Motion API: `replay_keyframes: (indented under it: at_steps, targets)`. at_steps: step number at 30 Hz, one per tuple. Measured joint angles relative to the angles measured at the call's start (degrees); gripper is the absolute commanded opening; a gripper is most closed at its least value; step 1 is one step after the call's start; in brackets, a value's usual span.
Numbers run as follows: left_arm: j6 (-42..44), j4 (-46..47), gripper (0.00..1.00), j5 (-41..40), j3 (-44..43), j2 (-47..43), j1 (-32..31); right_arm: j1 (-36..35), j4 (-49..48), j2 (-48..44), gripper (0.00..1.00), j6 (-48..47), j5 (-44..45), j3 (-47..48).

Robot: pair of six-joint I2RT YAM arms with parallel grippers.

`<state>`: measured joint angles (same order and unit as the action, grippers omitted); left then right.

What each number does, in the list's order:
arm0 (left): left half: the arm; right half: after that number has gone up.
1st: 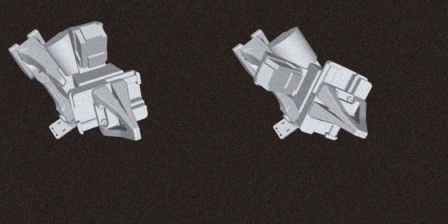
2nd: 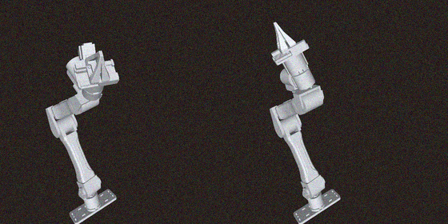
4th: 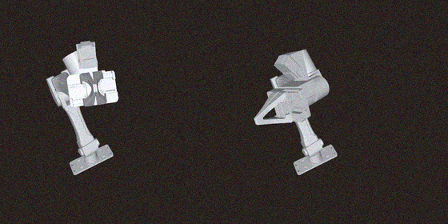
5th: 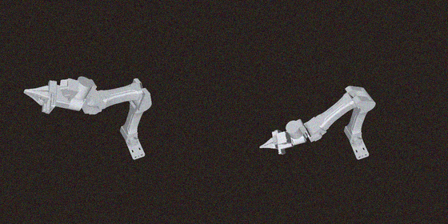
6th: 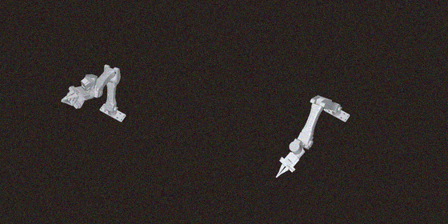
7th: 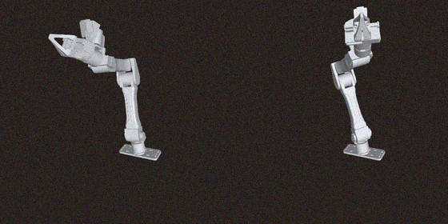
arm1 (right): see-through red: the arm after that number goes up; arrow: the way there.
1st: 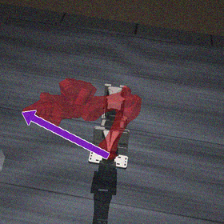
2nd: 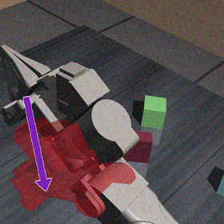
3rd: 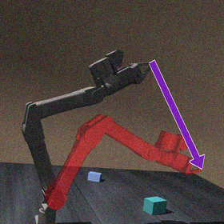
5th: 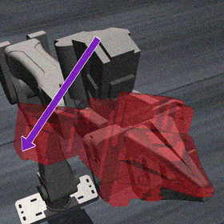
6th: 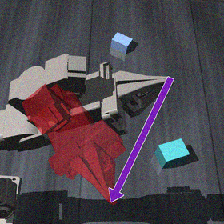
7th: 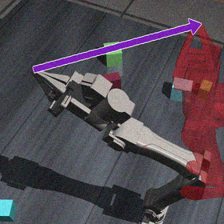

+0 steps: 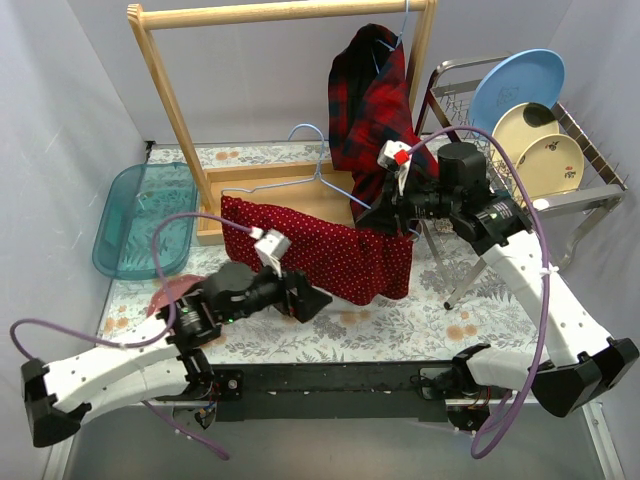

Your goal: Place the skirt on the hanger

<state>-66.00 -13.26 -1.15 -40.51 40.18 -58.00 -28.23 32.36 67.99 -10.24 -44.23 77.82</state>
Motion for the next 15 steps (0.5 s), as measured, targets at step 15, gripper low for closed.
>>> replay_keyframes:
  at_steps: [15]
  targets:
    - [-2.47, 7.28, 0.91, -30.86, -8.07, 29.73, -25.29, 0.0, -6.62, 2.56, 0.01, 9.9, 0.2, 0.68]
